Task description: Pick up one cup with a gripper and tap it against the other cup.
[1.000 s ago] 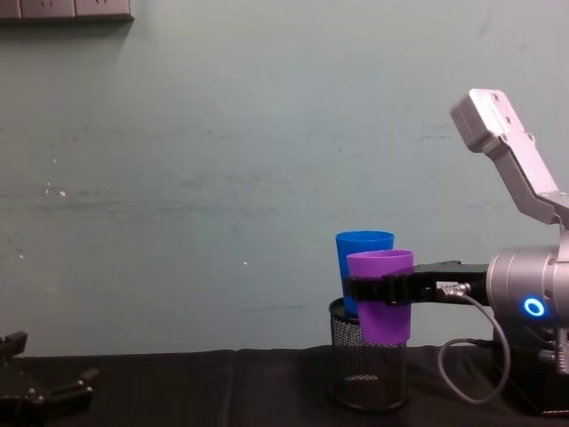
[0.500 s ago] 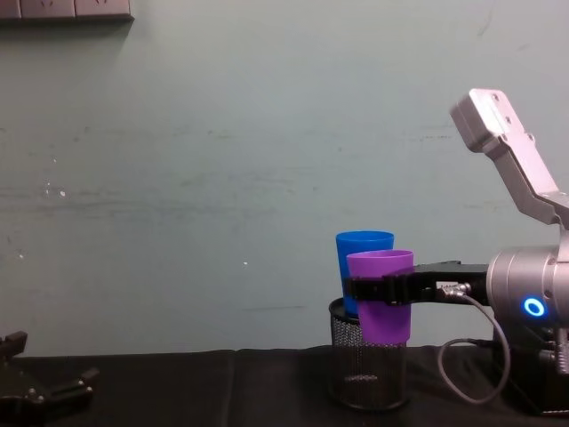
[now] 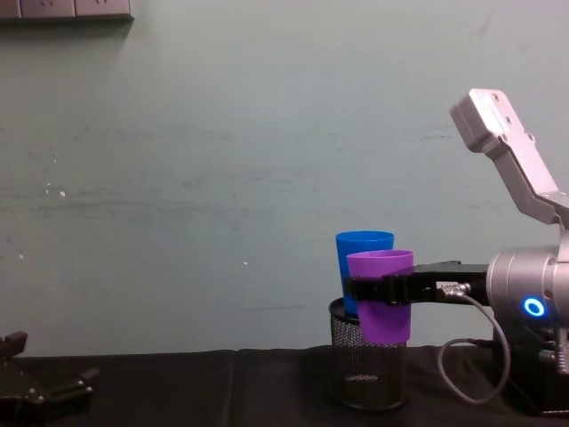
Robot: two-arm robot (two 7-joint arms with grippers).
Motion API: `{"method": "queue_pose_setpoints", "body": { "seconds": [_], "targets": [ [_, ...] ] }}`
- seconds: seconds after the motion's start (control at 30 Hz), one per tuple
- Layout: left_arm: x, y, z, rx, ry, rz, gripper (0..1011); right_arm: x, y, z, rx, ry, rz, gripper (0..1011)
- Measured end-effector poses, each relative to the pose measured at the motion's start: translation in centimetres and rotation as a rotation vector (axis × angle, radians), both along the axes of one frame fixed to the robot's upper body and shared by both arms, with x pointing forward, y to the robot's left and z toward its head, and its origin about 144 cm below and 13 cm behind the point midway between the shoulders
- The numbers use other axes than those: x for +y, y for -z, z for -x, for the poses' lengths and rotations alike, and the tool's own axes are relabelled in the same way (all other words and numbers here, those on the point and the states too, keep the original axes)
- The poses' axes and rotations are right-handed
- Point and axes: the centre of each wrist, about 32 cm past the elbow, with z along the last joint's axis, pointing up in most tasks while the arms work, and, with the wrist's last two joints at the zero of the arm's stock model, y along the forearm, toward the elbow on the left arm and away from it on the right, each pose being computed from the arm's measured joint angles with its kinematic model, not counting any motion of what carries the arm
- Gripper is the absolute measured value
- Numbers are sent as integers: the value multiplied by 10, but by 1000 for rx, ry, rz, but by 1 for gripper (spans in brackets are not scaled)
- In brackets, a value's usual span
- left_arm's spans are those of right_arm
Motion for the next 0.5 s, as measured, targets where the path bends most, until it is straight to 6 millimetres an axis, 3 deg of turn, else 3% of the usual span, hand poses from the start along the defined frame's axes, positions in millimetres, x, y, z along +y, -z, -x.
{"method": "queue_pose_setpoints", "body": {
  "seconds": [0.5],
  "targets": [
    [0,0,0,0,0,0,1000,0,0,0,0,0,0,720]
  ]
}}
